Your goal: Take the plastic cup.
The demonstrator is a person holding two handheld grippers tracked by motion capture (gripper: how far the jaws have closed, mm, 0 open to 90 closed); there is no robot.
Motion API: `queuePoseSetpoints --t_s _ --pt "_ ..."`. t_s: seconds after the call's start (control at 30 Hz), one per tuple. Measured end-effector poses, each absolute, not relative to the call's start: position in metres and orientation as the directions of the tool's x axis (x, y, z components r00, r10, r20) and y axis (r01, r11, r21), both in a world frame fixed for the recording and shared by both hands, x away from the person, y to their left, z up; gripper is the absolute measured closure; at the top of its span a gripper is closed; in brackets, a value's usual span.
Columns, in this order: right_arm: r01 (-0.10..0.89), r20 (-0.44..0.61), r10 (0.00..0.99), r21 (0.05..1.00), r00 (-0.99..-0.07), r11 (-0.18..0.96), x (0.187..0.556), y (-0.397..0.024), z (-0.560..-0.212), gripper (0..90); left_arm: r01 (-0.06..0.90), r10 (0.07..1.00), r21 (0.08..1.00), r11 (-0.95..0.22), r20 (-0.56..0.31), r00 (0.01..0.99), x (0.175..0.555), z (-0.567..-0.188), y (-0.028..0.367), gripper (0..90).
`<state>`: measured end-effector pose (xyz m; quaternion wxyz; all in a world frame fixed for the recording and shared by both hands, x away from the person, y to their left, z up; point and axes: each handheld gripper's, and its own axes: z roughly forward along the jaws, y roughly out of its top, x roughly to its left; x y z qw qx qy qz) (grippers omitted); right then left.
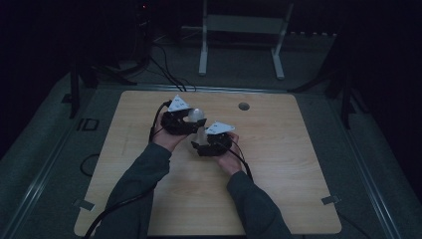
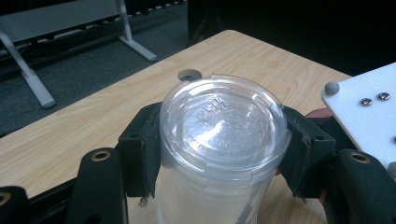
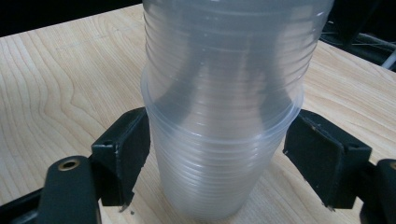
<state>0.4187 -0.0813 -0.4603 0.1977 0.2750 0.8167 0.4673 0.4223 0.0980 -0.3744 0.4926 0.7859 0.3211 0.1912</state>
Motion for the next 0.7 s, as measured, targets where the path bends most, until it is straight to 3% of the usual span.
queuePoseSetpoints --t_s 0.17,0.7 --pt "0.261 -0.054 0.632 0.881 -0.773 0.395 0.4190 -0.0811 -0.4576 17.8 0.319 0.694 0.898 -0.304 -0.020 0.720 0.4225 -0.3757 0.0972 38.4" --pt "0.258 -0.060 0.630 0.879 -0.774 0.401 0.4198 -0.0796 -0.4582 21.4 0.318 0.692 0.900 -0.298 -0.026 0.722 0.4226 -0.3732 0.0988 38.5"
